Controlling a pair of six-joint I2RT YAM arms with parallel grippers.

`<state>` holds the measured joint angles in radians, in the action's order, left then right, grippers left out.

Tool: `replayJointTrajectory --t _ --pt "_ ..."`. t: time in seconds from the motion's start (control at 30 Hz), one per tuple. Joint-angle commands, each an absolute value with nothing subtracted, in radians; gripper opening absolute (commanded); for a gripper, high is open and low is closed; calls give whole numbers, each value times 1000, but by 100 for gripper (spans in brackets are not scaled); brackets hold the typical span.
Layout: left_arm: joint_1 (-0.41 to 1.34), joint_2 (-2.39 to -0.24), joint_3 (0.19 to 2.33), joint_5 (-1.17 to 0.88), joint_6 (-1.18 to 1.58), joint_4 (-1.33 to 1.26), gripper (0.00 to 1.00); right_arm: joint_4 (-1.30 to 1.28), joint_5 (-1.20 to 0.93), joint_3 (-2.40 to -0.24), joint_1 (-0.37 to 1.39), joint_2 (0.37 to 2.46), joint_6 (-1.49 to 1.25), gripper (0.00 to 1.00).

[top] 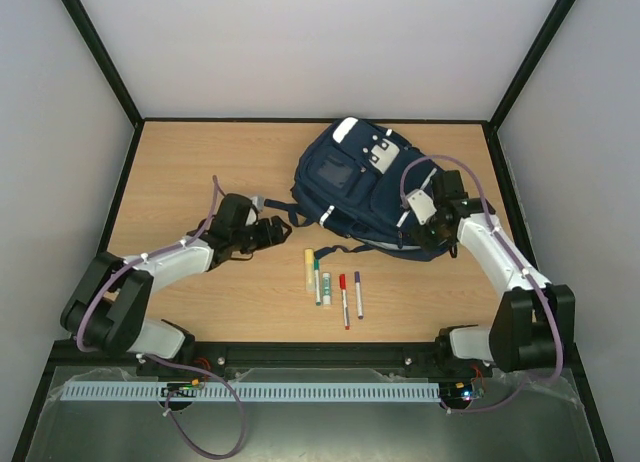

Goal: Pack the student bag
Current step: Adjust the student bag at the center of the board.

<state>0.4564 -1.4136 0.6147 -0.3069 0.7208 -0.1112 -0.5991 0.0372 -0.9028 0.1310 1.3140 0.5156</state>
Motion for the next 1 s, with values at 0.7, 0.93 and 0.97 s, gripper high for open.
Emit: replayJointTrajectory --t 0.7,0.93,0.97 --pt "454 -1816 1000 -272 652 -265 74 -483 -278 -921 515 1433 274 18" --pt "449 -1912 1079 -364 672 -288 43 -398 -67 -911 513 1524 252 16" --pt "449 -1905 1065 -363 688 -301 38 -384 -43 -911 511 1528 249 16"
